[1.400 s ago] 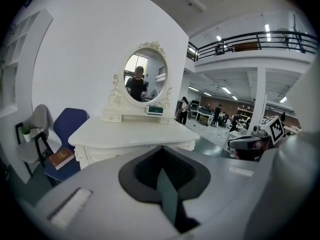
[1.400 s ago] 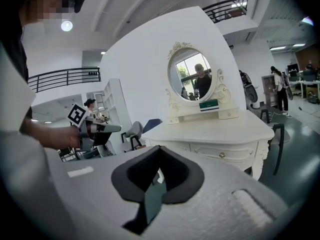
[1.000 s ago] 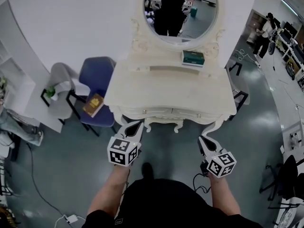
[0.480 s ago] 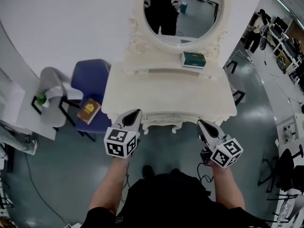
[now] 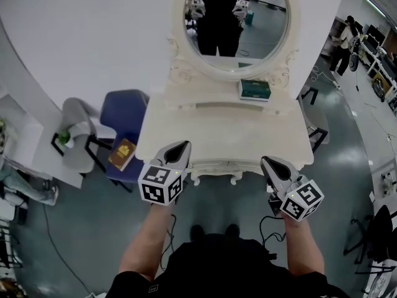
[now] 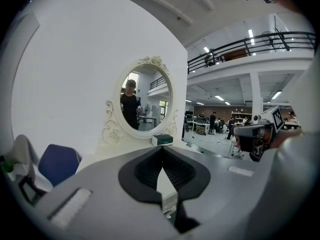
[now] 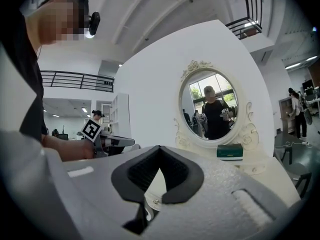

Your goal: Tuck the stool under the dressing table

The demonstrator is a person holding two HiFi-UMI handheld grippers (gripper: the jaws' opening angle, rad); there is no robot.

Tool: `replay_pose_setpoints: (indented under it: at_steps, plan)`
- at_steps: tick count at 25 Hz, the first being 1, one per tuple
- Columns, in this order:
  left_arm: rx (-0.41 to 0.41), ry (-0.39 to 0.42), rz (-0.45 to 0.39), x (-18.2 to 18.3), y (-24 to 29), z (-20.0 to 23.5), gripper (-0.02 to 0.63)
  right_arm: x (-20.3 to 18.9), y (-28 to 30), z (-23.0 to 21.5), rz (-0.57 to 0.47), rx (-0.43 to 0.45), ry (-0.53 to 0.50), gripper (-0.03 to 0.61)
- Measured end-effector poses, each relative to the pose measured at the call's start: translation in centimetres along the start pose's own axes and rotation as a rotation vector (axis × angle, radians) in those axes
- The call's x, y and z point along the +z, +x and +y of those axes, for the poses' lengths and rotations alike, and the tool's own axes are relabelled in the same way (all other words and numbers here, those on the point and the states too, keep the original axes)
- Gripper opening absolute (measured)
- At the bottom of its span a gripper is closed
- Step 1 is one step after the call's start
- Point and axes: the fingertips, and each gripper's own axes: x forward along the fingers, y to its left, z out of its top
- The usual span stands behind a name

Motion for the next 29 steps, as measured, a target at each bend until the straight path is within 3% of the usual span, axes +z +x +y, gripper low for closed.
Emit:
replay_pose_setpoints:
  at_steps: [6, 29]
  plan:
    - [0.035, 0.05, -0.007, 1.8, 1.2, -0.4, 0.018, 1.1, 0.7, -2.6, -0.034, -0.012, 0.04, 0.002]
    - [0.069, -0.021, 0.019, 0.2, 3.5, 0.0, 0.018, 1.0, 1.7, -4.4, -0.007, 0.052, 0.034, 0.002]
